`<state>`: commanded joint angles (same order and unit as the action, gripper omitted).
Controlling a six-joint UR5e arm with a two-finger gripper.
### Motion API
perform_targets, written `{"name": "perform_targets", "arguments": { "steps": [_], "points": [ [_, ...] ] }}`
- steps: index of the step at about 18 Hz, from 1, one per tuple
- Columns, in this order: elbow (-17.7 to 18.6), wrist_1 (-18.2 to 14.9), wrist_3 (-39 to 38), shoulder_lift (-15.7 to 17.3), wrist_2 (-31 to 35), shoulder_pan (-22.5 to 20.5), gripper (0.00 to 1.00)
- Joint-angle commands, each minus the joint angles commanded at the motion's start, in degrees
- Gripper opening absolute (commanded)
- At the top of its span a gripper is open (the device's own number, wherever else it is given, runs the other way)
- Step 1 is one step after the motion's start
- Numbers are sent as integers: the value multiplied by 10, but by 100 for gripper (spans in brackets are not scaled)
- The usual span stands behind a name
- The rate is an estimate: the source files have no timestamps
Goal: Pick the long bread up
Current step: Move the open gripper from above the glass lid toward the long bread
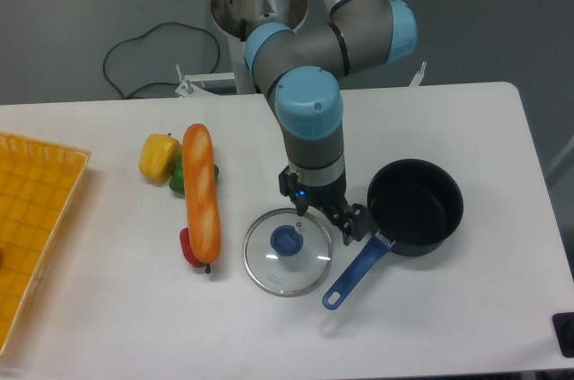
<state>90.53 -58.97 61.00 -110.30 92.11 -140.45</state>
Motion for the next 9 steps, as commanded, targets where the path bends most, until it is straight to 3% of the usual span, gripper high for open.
{"name": "perform_targets", "arguments": {
  "steps": [9],
  "points": [
    [5, -1, -4, -3, -28, -7, 100]
  ]
}}
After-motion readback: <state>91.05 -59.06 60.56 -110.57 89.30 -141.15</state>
